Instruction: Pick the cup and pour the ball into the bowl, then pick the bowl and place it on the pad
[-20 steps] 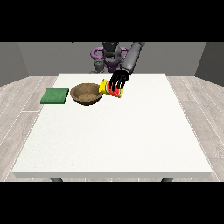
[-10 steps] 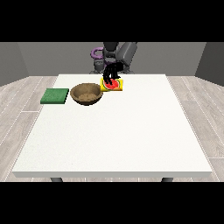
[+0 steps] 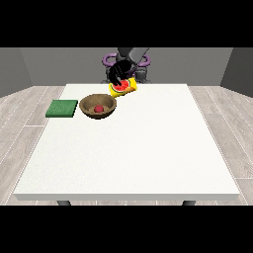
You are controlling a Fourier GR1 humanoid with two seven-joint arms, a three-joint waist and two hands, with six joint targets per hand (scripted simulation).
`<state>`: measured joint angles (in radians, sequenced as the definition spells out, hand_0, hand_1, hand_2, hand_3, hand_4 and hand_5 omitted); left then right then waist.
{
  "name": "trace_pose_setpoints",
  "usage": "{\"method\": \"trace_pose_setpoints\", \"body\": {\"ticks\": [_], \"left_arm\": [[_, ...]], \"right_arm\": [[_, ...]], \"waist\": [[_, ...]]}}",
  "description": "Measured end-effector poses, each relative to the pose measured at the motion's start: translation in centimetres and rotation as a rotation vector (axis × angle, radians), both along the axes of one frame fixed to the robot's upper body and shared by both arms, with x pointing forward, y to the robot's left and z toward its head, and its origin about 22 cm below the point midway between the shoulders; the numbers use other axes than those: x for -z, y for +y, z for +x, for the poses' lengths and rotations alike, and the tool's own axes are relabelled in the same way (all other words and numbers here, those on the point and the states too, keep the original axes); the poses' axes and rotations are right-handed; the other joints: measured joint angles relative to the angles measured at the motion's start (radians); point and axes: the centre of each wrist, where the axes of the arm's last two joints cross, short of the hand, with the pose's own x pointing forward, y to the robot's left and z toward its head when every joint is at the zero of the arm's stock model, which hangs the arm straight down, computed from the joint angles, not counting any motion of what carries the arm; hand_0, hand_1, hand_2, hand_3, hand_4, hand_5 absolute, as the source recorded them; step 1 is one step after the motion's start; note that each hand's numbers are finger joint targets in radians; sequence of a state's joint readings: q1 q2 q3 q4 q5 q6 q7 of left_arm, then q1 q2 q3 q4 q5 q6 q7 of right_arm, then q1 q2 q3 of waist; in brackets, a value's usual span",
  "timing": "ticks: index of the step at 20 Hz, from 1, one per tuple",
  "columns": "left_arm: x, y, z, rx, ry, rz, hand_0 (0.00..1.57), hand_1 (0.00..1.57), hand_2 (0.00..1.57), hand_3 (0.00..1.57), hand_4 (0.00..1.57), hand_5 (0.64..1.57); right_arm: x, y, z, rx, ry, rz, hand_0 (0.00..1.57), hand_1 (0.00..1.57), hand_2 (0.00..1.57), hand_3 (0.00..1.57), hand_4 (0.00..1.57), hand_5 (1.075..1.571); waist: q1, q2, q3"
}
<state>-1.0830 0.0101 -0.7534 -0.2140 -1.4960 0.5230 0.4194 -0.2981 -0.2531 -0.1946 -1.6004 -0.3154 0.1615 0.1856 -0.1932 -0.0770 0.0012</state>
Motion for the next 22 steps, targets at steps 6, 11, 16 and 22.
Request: {"method": "trace_pose_setpoints", "body": {"ticks": [6, 11, 16, 22], "left_arm": [[-0.4, 0.9, 0.0, -0.026, 0.043, -0.271, 0.71, 0.71, 1.36, 1.28, 1.10, 1.464], [-2.5, 4.1, 1.2, -0.084, 0.026, -0.662, 1.24, 1.24, 1.57, 1.57, 0.76, 1.568], [-0.9, 8.8, 0.0, -0.107, 0.015, -0.971, 1.52, 1.52, 1.57, 1.57, 1.20, 1.567], [0.4, 12.5, -2.0, -0.040, -0.021, -1.280, 1.42, 1.42, 1.57, 1.57, 1.38, 1.502]], "right_arm": [[-0.2, -1.7, -0.5, 0.049, -0.014, 0.007, 0.00, 0.00, 0.00, 0.00, 0.36, 1.564], [-0.1, -3.6, -1.2, 0.094, -0.018, 0.000, 0.00, 0.00, 0.00, 0.00, 0.38, 1.565], [-1.2, -4.0, -2.0, 0.090, -0.077, 0.003, 0.00, 0.00, 0.00, 0.00, 0.39, 1.565], [-2.2, -3.4, -3.2, 0.085, -0.150, 0.014, 0.00, 0.00, 0.00, 0.00, 0.44, 1.565]], "waist": [[0.048, 0.012, -0.0022], [0.095, 0.021, -0.0043], [0.104, 0.080, -0.0072], [0.122, 0.161, -0.0106]]}}
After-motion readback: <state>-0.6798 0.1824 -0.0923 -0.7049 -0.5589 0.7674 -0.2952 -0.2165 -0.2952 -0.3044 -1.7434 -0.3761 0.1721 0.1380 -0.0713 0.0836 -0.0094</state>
